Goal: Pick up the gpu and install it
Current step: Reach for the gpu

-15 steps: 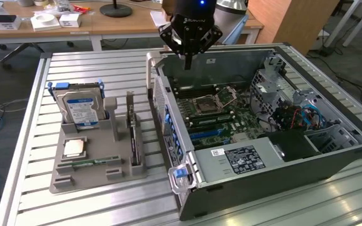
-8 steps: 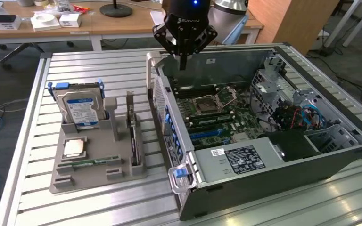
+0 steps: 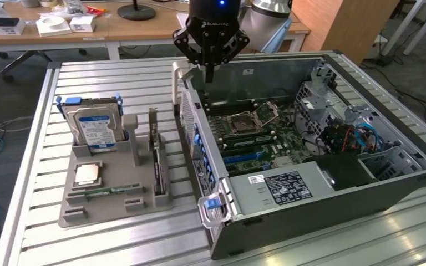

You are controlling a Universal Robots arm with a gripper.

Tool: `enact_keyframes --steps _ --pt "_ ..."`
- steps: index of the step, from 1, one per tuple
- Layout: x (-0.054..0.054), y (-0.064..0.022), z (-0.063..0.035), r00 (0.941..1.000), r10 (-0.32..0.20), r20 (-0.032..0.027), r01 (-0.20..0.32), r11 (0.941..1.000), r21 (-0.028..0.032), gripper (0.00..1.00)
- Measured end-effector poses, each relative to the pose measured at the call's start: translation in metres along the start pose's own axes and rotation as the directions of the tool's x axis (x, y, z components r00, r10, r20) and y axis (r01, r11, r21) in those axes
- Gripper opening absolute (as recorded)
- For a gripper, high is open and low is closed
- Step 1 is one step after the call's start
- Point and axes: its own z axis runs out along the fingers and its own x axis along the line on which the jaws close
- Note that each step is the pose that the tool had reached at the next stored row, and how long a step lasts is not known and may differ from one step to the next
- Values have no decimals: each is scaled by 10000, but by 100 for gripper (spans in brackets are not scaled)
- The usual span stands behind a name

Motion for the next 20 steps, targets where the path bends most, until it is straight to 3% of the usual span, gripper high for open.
enact_keyframes --steps 20 --pt "266 -20 -7 10000 -1 -1 1 10000 0 10"
